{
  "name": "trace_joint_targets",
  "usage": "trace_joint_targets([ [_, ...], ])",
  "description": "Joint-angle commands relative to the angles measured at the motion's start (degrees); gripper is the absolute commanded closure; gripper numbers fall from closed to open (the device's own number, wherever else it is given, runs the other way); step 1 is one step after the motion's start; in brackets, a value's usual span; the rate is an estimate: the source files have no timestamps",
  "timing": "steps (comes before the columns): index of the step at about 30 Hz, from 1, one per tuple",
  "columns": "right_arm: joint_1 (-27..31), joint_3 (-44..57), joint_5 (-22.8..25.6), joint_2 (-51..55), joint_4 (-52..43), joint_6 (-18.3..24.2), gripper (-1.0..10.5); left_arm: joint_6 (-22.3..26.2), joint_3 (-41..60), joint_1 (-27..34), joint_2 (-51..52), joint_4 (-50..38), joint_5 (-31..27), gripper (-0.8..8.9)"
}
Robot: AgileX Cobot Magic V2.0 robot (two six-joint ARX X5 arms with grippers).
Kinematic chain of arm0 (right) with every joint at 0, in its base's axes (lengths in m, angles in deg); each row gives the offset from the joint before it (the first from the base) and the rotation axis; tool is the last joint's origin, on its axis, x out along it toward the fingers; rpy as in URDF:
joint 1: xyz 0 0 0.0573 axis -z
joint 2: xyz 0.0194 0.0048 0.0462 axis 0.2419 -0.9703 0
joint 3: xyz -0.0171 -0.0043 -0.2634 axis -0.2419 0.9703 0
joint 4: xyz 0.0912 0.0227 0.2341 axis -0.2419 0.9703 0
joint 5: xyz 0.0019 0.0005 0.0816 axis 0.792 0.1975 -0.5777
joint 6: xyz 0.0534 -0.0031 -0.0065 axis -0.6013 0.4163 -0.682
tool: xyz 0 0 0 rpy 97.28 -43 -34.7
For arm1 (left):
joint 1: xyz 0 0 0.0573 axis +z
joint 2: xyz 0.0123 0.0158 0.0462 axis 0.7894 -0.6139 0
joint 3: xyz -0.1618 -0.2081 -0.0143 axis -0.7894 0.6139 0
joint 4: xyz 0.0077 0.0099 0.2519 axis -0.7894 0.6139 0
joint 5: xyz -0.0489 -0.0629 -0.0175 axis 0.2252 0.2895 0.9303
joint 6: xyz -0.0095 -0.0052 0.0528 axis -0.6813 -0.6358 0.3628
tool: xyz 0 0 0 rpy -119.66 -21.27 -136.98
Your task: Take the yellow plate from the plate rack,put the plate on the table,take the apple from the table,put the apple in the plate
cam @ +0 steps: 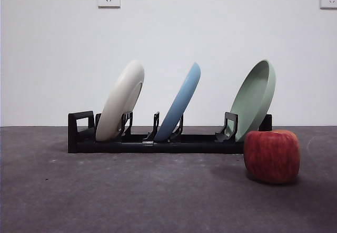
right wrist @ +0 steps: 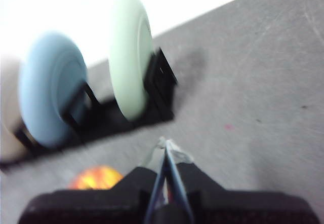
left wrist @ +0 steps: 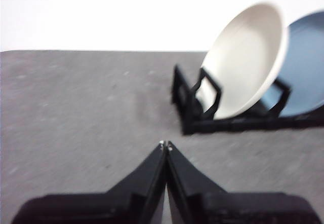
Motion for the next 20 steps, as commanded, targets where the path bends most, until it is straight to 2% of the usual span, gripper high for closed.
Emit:
trace_joint_targets([
  [1, 0.09, -1.42, -0.07, -0.44, -0.92, -4.35, 9.6, -6.43, -1.79, 0.2, -0.37, -0.26, 1.31, 8.21],
  [6, 0.09, -10.67, -0.09, -8.57, 1.49, -3.8, 9.6, -8.83, -12.61, 0.2, -9.44, 0.04, 1.33, 8.21],
  [12, 0.09, -23.34, -0.28, -21.07, 8.76, 2.97, 9.6, -8.85, -24.46, 0.2, -23.74, 0.72, 2.25, 8.21],
  [20, 0.09, -38.56, -8.33, -36.76, 17.16, 9.7, 9.6, -8.81, -37.79, 0.09, -43.39, 3.3, 13.4, 8.21],
])
